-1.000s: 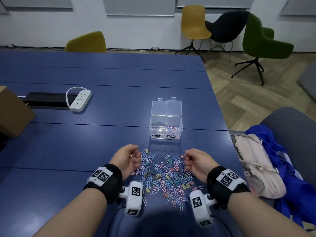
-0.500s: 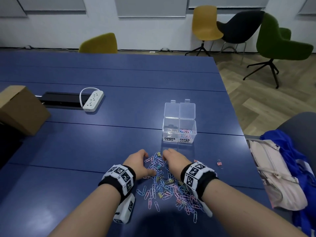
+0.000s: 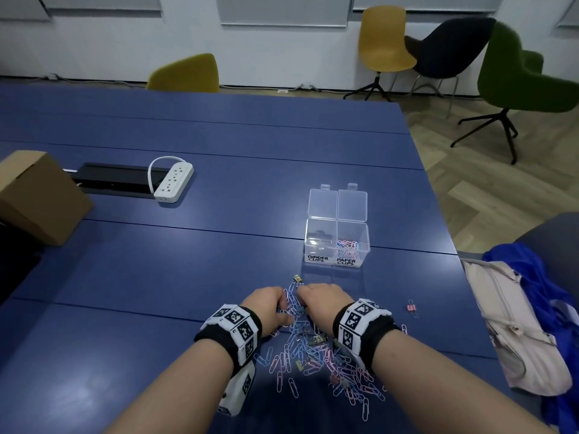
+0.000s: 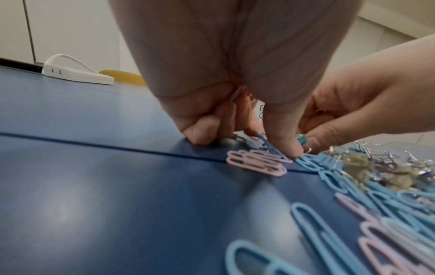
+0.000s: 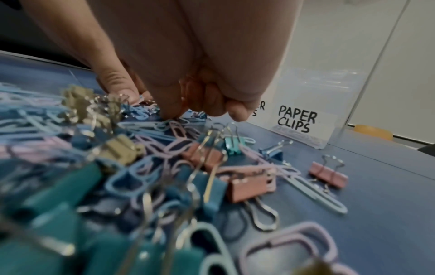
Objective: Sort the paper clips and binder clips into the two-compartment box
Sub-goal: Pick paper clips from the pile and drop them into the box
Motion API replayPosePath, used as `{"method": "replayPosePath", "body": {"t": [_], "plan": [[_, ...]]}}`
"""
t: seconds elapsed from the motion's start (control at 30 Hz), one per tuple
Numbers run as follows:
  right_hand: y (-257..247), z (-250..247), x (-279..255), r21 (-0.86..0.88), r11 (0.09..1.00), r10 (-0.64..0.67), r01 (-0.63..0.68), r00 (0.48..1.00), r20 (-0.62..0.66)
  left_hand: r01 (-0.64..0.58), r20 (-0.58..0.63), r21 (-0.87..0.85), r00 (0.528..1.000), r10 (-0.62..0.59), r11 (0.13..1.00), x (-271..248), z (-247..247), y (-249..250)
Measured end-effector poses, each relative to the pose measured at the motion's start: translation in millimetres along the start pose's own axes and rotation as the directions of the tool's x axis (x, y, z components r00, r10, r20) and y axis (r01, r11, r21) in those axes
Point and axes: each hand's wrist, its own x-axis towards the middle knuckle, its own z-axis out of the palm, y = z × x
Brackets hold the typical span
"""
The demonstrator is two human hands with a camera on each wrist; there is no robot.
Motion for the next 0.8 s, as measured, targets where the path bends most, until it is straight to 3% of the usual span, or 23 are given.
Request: {"method": "replayPosePath", "body": {"t": [0.13,0.2,0.27,0.33,0.4,0.47,0.53,0.6,0.67,0.7,0.73,0.8], "plan": [[4.4,-1.0,-11.5,-0.004,0.999,0.052,-0.052,0.998,0.023,-0.025,0.015,-0.068,1.000,0.026,0.997,-4.8,-2.5,-1.5],[10.6,-5.2,-21.1,0.169,0.981,0.102,-0.098,0.995,-0.013,-0.015,0.015,-0.188,1.000,0.018,0.982,-6.3,-6.1,-8.4],[22.6,-7.8,-31.0,0.427,0.891,0.168,-0.157,0.986,0.014,0.025,0.020,-0.351,1.000,-0.019,0.936,-9.8,-9.3,-16.3],[36.6,-7.5,-41.3,0.693,0.690,0.248,-0.208,0.968,0.044,0.082,0.051,-0.587,0.997,-0.064,0.805,-14.1,-10.7,-20.3],[46.1,-5.3,-49.2,0.914,0.348,0.300,-0.209,0.948,0.103,0.126,0.084,-0.807,0.992,-0.099,0.576,-17.3,-11.4,-19.0],[49.2,-3.2,-51.4,0.984,0.011,0.283,-0.178,0.944,0.167,0.154,0.117,-0.925,0.985,-0.125,0.347,-21.1,-14.9,-13.4],[48.4,-2.8,-51.5,0.967,-0.180,0.261,-0.180,0.939,0.223,0.151,0.128,-0.967,0.984,-0.122,0.204,-22.2,-17.1,-10.3],[45.6,-6.8,-52.9,0.949,-0.267,0.251,-0.168,0.939,0.237,0.137,0.118,-0.981,0.984,-0.135,0.137,-21.5,-18.0,-10.3],[43.6,-10.3,-52.8,0.950,-0.273,0.258,-0.151,0.940,0.223,0.131,0.116,-0.988,0.981,-0.154,0.088,-19.8,-17.3,-12.2],[42.9,-11.1,-51.6,0.963,-0.214,0.268,-0.165,0.938,0.220,0.136,0.126,-0.989,0.980,-0.152,0.058,-20.2,-17.3,-12.4],[41.7,-11.6,-49.9,0.978,-0.076,0.279,-0.197,0.937,0.210,0.143,0.137,-0.989,0.980,-0.142,0.034,-21.0,-17.3,-12.6],[39.1,-11.1,-46.7,0.874,0.406,0.290,-0.267,0.945,0.154,0.163,0.164,-0.986,0.979,-0.124,-0.016,-22.2,-17.6,-12.9]]}}
